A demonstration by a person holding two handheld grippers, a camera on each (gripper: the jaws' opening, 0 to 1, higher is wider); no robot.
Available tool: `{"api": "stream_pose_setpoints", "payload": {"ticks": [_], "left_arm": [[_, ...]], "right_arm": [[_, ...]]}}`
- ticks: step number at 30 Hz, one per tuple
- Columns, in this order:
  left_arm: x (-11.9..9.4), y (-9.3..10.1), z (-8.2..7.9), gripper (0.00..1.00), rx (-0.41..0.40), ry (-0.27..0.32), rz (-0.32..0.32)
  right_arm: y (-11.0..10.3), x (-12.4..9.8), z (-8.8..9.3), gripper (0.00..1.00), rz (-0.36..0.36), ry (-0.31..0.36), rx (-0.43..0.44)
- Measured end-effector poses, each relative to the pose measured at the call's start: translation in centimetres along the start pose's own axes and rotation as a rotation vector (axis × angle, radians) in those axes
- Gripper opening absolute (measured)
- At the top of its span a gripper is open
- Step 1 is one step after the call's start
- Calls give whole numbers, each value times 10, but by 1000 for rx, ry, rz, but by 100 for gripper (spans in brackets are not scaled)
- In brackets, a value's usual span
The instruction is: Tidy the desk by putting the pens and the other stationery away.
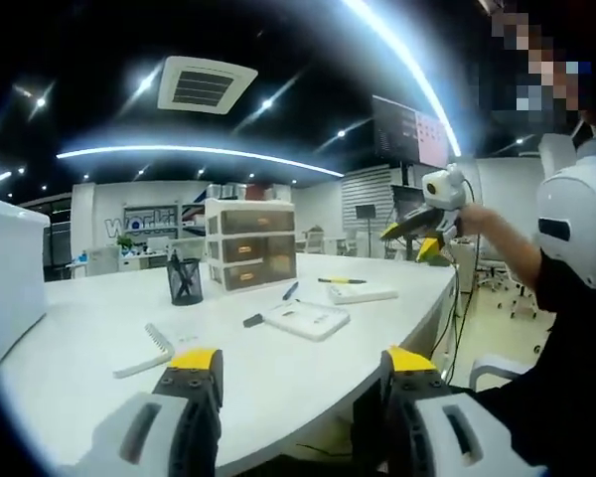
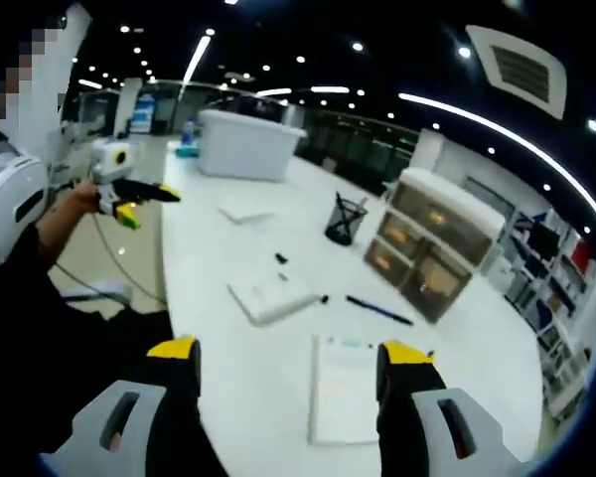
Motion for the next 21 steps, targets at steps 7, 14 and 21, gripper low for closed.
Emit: {"api": "stream_pose_setpoints", "payload": {"ticks": [7,14,21], "left_arm": [[-3,-2,-1,67,-17,-25,-24],[-7,-5,0,70,-26,-41,-45],[-10,-9,0,76,-31,-62,-78]], "right_arm": [[5,13,-14,68,-35,-51,-66],[8,30,-26,68,-83,-102,-124],[12,54,-34,65,-140,-183,-189]]}}
Point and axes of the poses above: the point that each gripper's makers call its tool centre point, and the gripper's own axes: x roughly forward along the fingers, y roughly to its right, z roughly out of its underside, the point moved 4 cm from there along -x, roughly backward along the fingers, and after that the axes turned 8 degrees about x, right-handed, at the moved point
